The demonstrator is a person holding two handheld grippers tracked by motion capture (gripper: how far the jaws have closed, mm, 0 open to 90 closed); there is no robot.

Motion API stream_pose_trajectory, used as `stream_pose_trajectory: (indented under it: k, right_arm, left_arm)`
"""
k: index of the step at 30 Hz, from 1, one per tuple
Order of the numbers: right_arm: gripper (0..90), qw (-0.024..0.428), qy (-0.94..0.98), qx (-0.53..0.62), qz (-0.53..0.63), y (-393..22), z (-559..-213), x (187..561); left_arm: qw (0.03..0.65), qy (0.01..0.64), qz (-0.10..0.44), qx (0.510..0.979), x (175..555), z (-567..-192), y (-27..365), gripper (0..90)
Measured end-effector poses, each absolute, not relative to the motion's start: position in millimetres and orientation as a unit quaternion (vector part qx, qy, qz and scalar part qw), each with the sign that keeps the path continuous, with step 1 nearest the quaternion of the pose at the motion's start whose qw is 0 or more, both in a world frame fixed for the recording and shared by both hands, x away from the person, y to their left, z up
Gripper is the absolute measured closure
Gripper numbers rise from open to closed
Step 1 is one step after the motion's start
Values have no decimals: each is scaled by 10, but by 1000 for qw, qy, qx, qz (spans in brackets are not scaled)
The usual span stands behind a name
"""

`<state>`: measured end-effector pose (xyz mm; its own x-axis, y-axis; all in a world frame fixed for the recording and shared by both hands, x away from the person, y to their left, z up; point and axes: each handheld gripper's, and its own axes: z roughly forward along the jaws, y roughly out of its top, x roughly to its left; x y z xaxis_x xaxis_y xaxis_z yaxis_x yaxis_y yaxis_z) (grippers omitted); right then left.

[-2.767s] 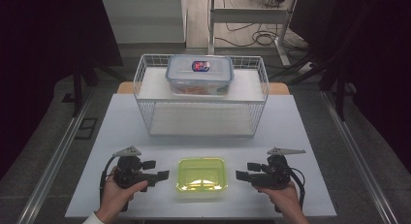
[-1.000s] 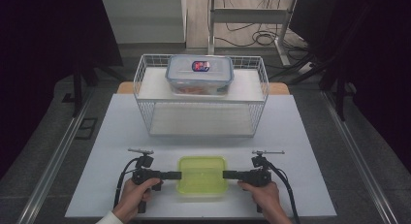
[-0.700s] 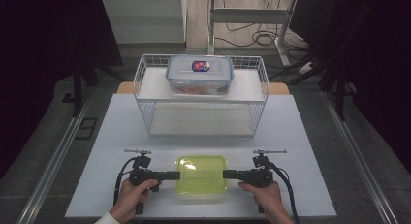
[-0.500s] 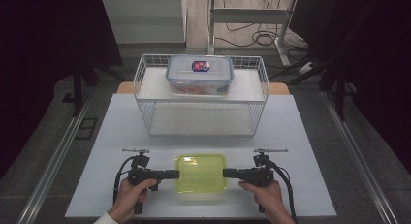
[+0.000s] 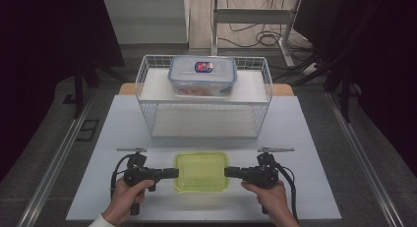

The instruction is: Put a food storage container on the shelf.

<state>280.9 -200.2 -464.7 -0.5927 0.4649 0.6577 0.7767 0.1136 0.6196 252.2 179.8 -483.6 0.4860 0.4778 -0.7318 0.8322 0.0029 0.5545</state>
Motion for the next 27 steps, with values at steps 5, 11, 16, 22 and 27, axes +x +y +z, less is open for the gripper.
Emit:
stream_pose_trajectory:
  k: [5,11,16,22,27]
  right_arm:
    - [816,148,-731,-421,-516,-1995,-4586,2805]
    - [817,140,-734,-418,-516,-1987,-4530,2817]
    - [817,137,-734,-411,-524,-1989,-4456,2834]
    - [817,132,-733,-411,-526,-1988,-4398,2868]
    - [817,124,-731,-408,-533,-1990,-4292,2922]
  left_arm:
    - [526,473,-165,688,2529,-4781,1807,814]
    - [528,473,-165,686,2552,-4744,1808,814]
    - [533,468,-163,686,2580,-4674,1816,814]
    - [534,469,-165,684,2646,-4620,1817,814]
    - [537,465,-162,685,2723,-4498,1820,814]
